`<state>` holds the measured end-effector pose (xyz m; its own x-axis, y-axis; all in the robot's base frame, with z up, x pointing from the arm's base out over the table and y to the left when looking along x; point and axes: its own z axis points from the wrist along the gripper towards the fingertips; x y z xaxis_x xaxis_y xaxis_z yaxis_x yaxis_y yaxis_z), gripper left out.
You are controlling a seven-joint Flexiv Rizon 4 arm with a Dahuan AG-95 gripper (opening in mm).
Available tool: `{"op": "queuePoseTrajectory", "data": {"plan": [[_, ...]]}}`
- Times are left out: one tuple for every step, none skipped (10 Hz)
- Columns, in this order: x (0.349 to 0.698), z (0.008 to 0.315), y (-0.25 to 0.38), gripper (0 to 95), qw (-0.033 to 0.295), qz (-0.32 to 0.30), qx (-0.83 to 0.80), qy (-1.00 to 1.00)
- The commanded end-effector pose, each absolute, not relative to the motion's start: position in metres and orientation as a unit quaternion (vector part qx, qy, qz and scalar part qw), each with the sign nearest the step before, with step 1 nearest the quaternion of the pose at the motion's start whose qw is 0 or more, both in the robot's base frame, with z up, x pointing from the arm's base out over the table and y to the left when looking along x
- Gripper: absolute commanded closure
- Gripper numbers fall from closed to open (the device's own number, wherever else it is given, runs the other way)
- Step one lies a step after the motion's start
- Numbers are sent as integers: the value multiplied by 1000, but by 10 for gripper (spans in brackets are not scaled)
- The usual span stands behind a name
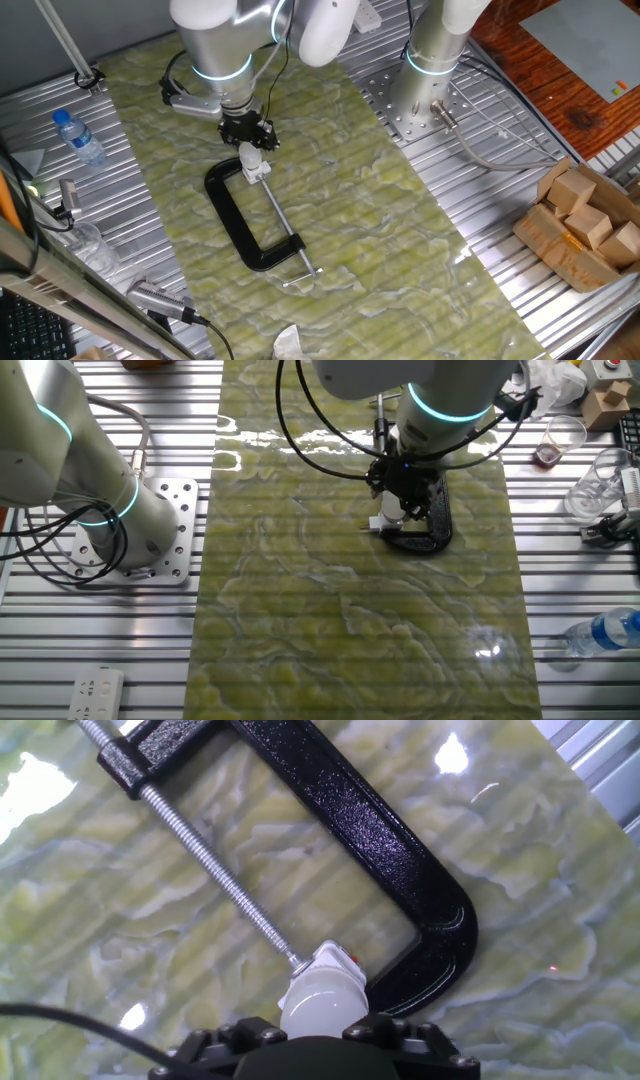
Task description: Install the light bulb by rotating it
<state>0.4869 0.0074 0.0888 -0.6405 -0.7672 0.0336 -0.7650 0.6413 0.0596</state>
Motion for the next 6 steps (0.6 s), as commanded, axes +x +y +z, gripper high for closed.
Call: {"op": "queuePoseTrajectory", "data": {"plan": [[487,89,8,380,27,-19,423,-906],[487,89,8,380,26,-18,423,-906],[487,88,8,380,26,-18,419,-907],[487,88,8,380,24,-17,418,-908],[487,87,8,570,24,-17,417,-909],[487,86,7,570,23,-17,416,-909]]}}
